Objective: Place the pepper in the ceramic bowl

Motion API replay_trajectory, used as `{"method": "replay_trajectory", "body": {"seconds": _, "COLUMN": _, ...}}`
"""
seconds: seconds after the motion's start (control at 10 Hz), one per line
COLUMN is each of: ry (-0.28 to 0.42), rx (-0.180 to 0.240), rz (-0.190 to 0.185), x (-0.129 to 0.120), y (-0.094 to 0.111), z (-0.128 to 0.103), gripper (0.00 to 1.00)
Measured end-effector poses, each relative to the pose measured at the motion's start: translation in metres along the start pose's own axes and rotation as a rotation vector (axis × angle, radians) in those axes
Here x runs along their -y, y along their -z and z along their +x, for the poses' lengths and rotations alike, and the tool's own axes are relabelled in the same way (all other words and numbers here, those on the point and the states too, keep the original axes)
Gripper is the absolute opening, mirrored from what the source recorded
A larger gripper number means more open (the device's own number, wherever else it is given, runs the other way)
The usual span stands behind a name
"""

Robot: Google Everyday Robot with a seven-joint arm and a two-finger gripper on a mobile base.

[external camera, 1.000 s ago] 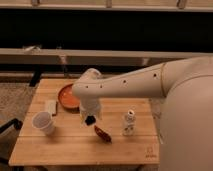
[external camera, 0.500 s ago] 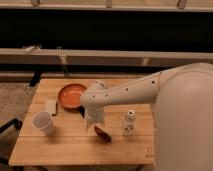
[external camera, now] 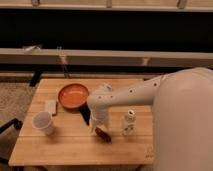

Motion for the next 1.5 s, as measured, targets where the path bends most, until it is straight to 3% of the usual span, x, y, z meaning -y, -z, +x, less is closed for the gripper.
{"method": "replay_trajectory", "body": {"seconds": 0.7, "ry": 0.01, "rx": -0.074, "rz": -0.002, "x": 0.001, "y": -0.02, "z": 0.016, "gripper": 0.63}}
{"method": "replay_trajectory", "body": {"seconds": 1.2, "ry": 0.031, "rx": -0.145, "rz": 0.043, "x": -0.003, "y": -0.024, "z": 0.023, "gripper": 0.14}}
{"method": "replay_trajectory", "body": {"seconds": 1.3, "ry": 0.032, "rx": -0.144, "rz": 0.06, "x": -0.004, "y": -0.013, "z": 0.022, "gripper": 0.04}}
{"method": "replay_trajectory", "body": {"seconds": 1.5, "ry": 0.037, "rx": -0.125, "rz": 0.083, "x": -0.006, "y": 0.015, "z": 0.016, "gripper": 0.0}}
